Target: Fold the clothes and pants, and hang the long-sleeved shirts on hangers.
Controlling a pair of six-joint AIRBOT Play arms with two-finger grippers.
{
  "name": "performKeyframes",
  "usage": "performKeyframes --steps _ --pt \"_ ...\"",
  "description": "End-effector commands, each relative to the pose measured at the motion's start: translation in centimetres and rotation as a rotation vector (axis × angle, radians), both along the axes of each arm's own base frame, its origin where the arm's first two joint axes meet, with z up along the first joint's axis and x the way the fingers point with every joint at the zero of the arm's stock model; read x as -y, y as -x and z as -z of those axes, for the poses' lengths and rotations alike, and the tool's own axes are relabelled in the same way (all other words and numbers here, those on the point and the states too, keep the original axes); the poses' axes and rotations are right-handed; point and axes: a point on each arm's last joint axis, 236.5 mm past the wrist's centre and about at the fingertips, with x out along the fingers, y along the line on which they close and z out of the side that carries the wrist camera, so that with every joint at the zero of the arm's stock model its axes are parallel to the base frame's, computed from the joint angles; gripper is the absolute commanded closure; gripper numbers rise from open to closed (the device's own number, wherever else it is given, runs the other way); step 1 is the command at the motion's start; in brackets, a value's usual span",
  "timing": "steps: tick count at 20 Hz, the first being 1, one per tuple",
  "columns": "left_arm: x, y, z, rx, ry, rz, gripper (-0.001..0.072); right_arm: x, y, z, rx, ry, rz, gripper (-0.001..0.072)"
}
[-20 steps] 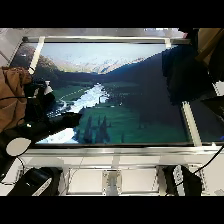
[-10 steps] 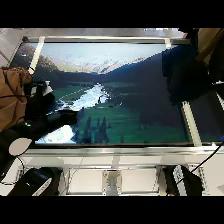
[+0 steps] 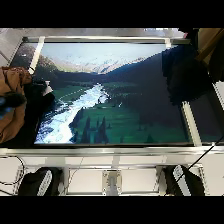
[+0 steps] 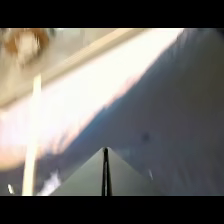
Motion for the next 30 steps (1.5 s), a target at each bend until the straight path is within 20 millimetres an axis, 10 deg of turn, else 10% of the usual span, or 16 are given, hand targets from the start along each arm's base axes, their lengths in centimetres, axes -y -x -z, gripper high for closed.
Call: performKeyframes --steps 1,4,8,13,16,18,22,24,27,30 --pt "-8.6 2.7 2.6 -0.245 -0.043 -0.191 0.0280 0.9 -0.7 -1.2 0.056 -0.013 0.033 0.0644" --pt "-11.0 -0.6 4.9 -0.341 0.011 -0.204 0.0217 -0.3 -0.2 1.6 -0.051 0.067 -0.065 0.0315" --pt "-11.7 -8.3 5.5 -0.363 0.015 -0.137 0.0217 -0.9 0.4 6.0 -0.223 0.044 -0.142 0.0314" --pt "-7.6 -18.0 7.8 -0.398 -0.005 0.075 0.0138 2.3 -0.4 6.7 -0.238 0.107 -0.044 0.0315" --pt "-8.7 -20.0 9.8 -0.467 -0.059 0.068 0.0102 2.2 -0.4 6.8 -0.242 0.106 -0.048 0.0310" --pt "-9.3 -20.4 11.3 -0.500 -0.070 0.063 0.0086 2.1 -0.3 6.8 -0.245 0.101 -0.053 0.0079" --pt "-11.1 -21.5 12.8 -0.514 -0.154 0.056 0.0090 1.9 -0.4 6.7 -0.240 0.087 -0.052 0.0085" --pt "-12.1 -21.7 13.1 -0.523 -0.196 0.047 0.0165 1.8 -0.4 6.6 -0.237 0.083 -0.056 0.0086" --pt "-13.2 -20.9 13.0 -0.557 -0.234 0.029 0.0702 1.2 -0.6 6.2 -0.216 0.061 -0.074 0.0088" --pt "-12.1 -20.5 9.0 -0.518 -0.238 0.018 0.0701 1.0 -0.6 5.3 -0.197 0.069 -0.077 0.0094"
